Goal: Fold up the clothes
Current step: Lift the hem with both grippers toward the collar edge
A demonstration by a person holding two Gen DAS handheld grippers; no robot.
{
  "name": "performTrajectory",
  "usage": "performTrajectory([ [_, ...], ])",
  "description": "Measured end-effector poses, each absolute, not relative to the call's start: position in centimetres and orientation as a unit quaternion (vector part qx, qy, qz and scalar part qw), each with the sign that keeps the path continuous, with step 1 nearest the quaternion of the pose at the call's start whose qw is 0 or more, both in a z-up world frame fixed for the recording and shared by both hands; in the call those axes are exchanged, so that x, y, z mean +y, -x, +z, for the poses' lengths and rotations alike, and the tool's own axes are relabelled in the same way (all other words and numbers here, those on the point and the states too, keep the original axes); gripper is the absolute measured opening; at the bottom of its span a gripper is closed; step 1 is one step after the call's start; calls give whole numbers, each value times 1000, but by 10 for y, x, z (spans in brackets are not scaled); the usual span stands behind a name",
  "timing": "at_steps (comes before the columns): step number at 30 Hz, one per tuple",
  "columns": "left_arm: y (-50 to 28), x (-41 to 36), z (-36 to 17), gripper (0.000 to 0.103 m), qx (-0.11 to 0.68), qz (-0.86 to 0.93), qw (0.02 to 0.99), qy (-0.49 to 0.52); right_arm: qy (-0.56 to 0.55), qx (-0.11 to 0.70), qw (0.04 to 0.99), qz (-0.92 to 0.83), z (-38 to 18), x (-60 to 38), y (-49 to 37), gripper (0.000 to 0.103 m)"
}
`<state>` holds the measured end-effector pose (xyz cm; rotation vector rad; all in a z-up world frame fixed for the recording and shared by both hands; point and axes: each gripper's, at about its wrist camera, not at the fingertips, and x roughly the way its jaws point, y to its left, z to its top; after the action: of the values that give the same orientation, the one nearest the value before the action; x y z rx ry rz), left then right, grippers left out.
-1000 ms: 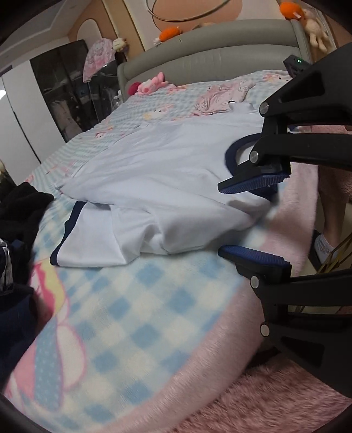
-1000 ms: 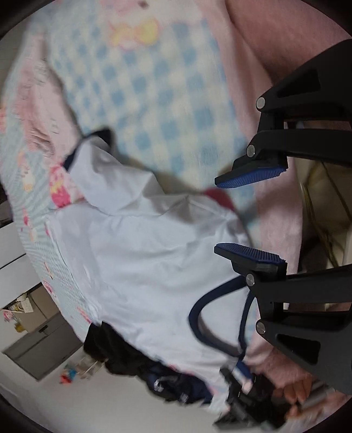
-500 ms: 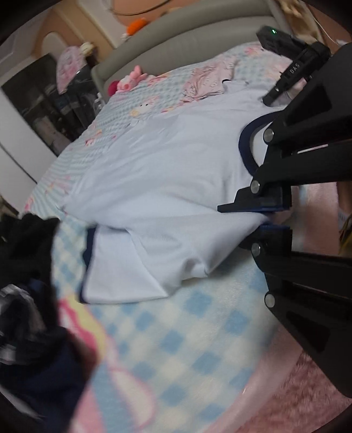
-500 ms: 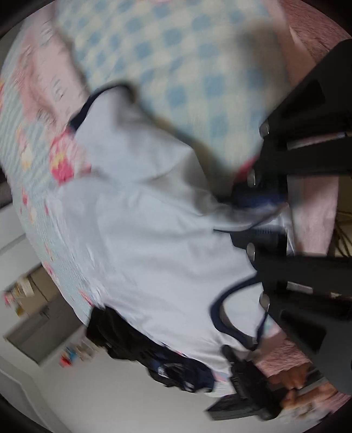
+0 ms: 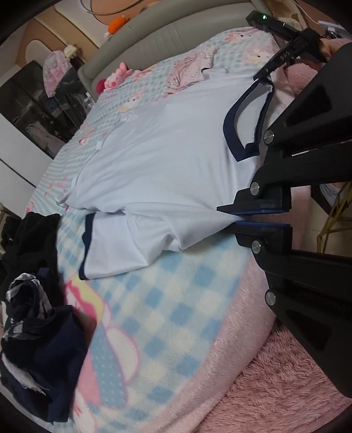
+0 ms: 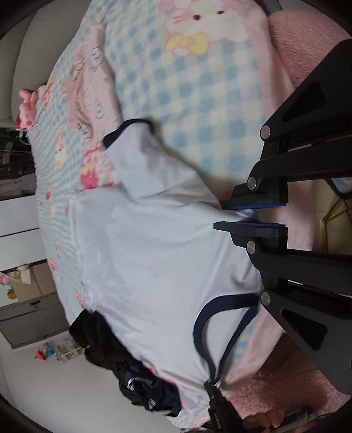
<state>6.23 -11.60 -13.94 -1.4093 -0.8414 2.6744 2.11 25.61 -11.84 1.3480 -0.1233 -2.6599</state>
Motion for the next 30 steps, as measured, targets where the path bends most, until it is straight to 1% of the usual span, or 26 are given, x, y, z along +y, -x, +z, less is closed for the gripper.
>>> performTrajectory([
  [2,-63,-114,-144,4,-267,843,5,466,-476,-36,73,-876,-134,254,-16,6],
  [5,-72,-109,-137,6,-256,837,26,483,-484,-50,82,-870,-132,258,-17,7],
  [7,-81,-103,-128,6,-243,838,43,486,-471,-72,89,-875,-118,265,-25,7],
  [9,-86,-95,-114,6,-210,855,48,471,-453,-74,84,-885,-102,269,-35,7],
  [11,-86,-86,-99,6,-173,875,55,448,-427,-58,78,-899,-86,266,-41,7],
  [15,-54,-57,-83,6,-125,894,78,422,-380,-23,83,-921,-59,248,-38,8],
  [16,-45,-55,-89,6,-123,888,74,438,-378,-12,83,-922,-55,242,-35,10],
  [17,-36,-53,-96,6,-122,880,69,453,-380,-8,85,-921,-53,239,-31,17],
  [19,-26,-50,-110,6,-129,865,69,480,-392,-13,101,-914,-60,236,-22,25],
  [20,-27,-48,-118,6,-133,858,70,491,-402,-14,125,-907,-71,235,-20,26],
  [23,-42,-48,-139,5,-132,837,70,526,-490,-4,134,-861,-123,230,-12,25],
  [24,-47,-47,-147,6,-132,830,69,537,-508,-17,133,-851,-134,236,-14,24],
  [25,-51,-46,-143,6,-130,829,76,538,-525,-31,133,-840,-144,241,-16,20],
  [28,-61,-41,-129,6,-120,833,99,530,-520,-54,142,-840,-132,252,-25,21],
  [30,-59,-34,-110,6,-110,846,116,508,-493,-58,156,-854,-109,253,-26,22],
])
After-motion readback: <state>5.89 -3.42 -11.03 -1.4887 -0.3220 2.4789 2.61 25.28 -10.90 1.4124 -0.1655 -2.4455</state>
